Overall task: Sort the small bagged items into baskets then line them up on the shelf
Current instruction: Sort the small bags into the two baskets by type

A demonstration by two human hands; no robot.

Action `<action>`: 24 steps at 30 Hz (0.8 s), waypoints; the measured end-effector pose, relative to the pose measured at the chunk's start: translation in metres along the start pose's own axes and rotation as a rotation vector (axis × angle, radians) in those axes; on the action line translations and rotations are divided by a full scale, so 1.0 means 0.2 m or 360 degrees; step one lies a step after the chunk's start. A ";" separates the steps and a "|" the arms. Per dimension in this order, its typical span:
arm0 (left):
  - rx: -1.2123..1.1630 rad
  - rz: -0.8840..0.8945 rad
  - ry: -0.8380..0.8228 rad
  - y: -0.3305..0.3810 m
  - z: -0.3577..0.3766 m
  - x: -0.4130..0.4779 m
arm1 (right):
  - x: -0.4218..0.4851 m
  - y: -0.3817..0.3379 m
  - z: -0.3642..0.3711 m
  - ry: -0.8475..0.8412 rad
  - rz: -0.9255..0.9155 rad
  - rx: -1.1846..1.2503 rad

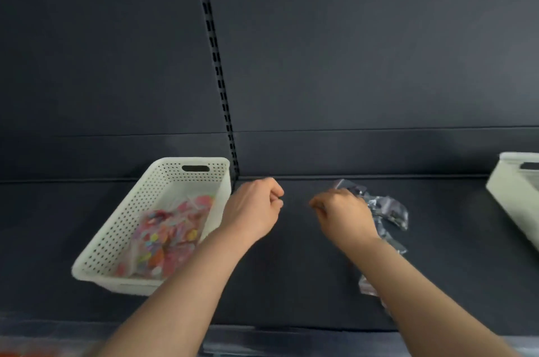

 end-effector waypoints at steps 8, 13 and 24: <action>0.0138 0.0357 -0.0424 0.40 0.46 0.02 | -0.20 0.50 -0.10 -0.0088 0.0348 -0.0228; 0.0309 0.0348 -0.0493 0.44 0.58 0.03 | -0.23 0.63 -0.09 -0.0086 0.0354 -0.0209; 0.0201 0.0116 -0.0193 0.49 0.58 0.11 | -0.15 0.79 -0.07 -0.0166 0.0480 -0.0260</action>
Point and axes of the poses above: each hand's wrist, its own x-axis towards the middle knuckle, its own z-axis out of the palm, y = z × x, the point moved 3 cm from there along x, towards the middle knuckle, and after that the axes turned 7 degrees about -x, right-handed, at the moved point
